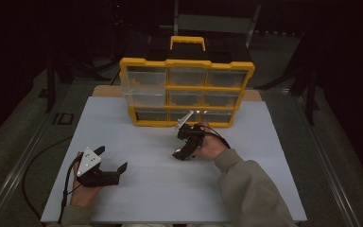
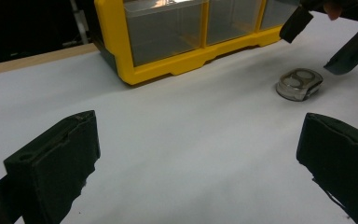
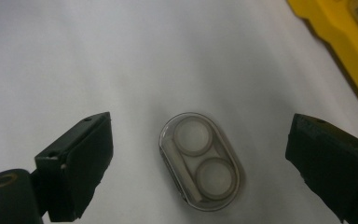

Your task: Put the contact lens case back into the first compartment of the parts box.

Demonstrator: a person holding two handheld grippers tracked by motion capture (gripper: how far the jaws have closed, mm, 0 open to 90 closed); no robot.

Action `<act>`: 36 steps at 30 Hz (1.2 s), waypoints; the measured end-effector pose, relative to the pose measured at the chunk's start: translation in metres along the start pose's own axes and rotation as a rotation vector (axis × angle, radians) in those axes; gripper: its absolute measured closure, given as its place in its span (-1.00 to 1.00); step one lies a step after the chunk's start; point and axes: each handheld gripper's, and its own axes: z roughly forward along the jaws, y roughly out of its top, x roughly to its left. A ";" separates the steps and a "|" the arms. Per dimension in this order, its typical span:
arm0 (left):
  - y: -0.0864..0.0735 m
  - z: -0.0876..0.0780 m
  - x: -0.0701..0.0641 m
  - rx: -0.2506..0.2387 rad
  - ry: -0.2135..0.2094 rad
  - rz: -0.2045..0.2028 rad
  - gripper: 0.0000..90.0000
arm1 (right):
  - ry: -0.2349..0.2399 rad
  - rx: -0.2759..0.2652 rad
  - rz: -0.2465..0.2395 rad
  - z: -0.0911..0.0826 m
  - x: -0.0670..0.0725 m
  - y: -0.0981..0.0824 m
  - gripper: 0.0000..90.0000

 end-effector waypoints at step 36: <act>0.000 0.000 0.000 0.005 -0.001 0.001 -1.00 | 0.003 0.203 -0.107 0.030 -0.002 -0.008 -0.05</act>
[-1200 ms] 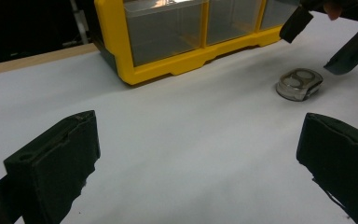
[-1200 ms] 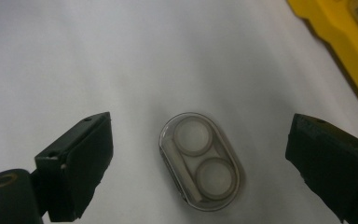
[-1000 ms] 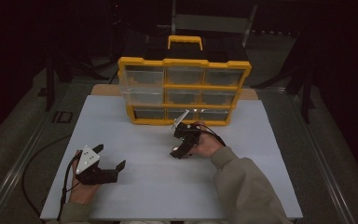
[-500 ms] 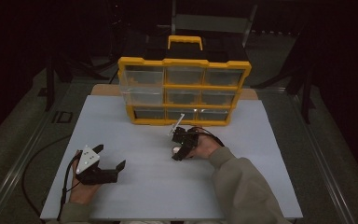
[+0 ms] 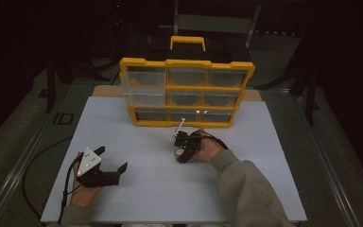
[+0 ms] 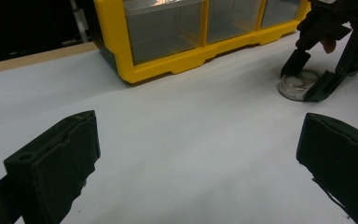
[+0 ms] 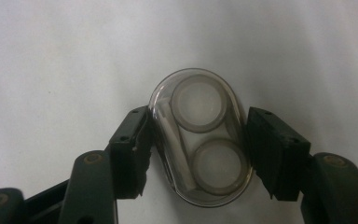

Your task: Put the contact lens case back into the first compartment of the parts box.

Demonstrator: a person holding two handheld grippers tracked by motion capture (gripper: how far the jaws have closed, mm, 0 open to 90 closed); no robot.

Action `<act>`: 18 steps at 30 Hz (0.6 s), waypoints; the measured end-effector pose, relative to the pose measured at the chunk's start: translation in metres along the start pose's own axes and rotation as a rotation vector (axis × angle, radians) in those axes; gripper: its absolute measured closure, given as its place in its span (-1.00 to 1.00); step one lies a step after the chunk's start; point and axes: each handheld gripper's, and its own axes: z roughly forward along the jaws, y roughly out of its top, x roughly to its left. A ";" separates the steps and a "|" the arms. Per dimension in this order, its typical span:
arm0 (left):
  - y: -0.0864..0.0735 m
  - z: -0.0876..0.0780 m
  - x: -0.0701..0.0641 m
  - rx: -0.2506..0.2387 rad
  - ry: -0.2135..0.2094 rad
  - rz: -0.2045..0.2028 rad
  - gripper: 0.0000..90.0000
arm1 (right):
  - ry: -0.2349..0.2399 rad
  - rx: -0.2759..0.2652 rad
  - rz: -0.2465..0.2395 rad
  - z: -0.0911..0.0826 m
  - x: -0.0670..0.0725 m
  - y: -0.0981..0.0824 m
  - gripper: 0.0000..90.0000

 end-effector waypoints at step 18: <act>0.000 0.000 0.000 0.000 0.002 0.002 -1.00 | 0.010 0.001 0.019 -0.002 0.005 -0.002 0.10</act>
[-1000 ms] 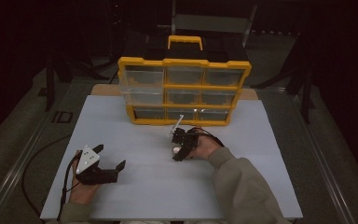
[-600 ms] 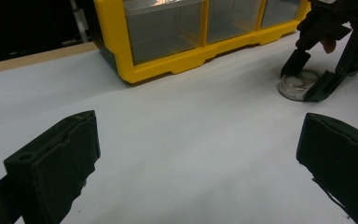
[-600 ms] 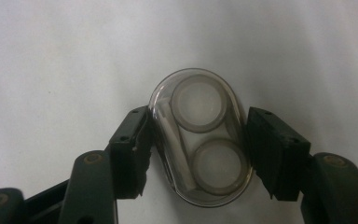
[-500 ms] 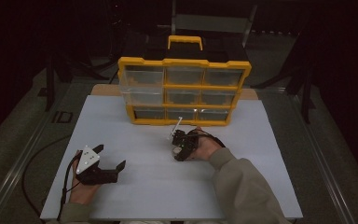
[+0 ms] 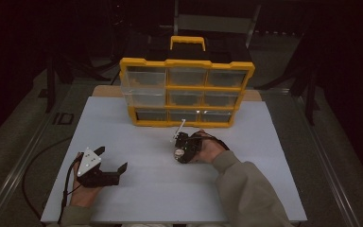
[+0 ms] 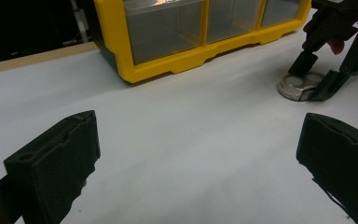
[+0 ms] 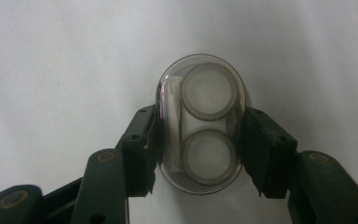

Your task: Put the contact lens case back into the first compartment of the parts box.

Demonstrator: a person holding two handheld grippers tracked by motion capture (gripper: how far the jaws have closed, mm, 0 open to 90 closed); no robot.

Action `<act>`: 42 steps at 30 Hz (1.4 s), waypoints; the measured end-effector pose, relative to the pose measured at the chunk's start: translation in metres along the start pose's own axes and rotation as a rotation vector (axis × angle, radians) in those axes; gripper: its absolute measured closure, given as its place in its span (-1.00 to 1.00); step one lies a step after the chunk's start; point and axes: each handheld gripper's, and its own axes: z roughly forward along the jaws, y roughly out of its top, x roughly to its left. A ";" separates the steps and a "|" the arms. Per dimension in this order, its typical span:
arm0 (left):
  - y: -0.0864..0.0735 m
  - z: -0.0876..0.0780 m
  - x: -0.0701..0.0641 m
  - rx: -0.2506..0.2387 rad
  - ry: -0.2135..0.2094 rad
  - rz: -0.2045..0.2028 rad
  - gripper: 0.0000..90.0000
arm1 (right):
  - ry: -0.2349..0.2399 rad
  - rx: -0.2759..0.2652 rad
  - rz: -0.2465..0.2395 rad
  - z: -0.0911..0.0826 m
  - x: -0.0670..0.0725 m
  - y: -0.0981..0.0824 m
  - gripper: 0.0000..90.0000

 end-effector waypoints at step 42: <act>0.000 0.000 0.000 0.000 -0.002 0.003 -1.00 | 0.019 -0.058 0.099 -0.023 -0.005 -0.005 0.10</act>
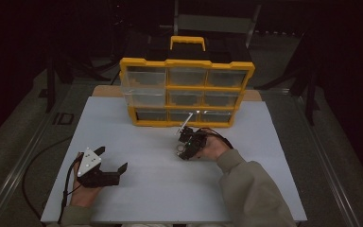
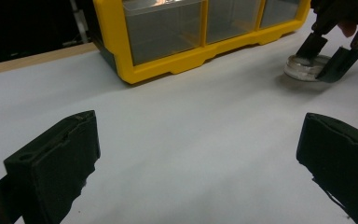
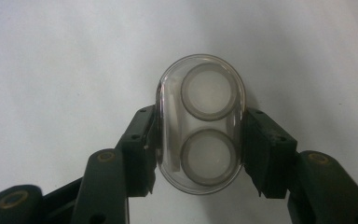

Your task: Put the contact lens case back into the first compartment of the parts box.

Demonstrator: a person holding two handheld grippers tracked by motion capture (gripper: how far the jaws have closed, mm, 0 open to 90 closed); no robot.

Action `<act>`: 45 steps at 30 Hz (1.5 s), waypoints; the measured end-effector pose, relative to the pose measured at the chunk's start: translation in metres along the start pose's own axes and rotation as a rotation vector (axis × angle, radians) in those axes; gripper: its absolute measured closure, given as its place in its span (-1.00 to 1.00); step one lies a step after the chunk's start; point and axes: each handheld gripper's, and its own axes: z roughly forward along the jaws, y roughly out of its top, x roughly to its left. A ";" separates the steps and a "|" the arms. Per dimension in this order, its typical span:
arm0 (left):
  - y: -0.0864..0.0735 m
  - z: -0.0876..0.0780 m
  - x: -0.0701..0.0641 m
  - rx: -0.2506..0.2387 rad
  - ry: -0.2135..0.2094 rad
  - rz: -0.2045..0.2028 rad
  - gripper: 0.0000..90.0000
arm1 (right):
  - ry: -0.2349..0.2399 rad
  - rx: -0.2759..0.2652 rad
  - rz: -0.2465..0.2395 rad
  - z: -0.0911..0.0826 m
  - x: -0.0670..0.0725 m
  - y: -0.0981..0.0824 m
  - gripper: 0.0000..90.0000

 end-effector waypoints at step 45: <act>0.000 0.000 0.000 0.002 0.000 0.000 -1.00 | 0.006 -0.028 0.006 -0.033 0.000 0.005 0.10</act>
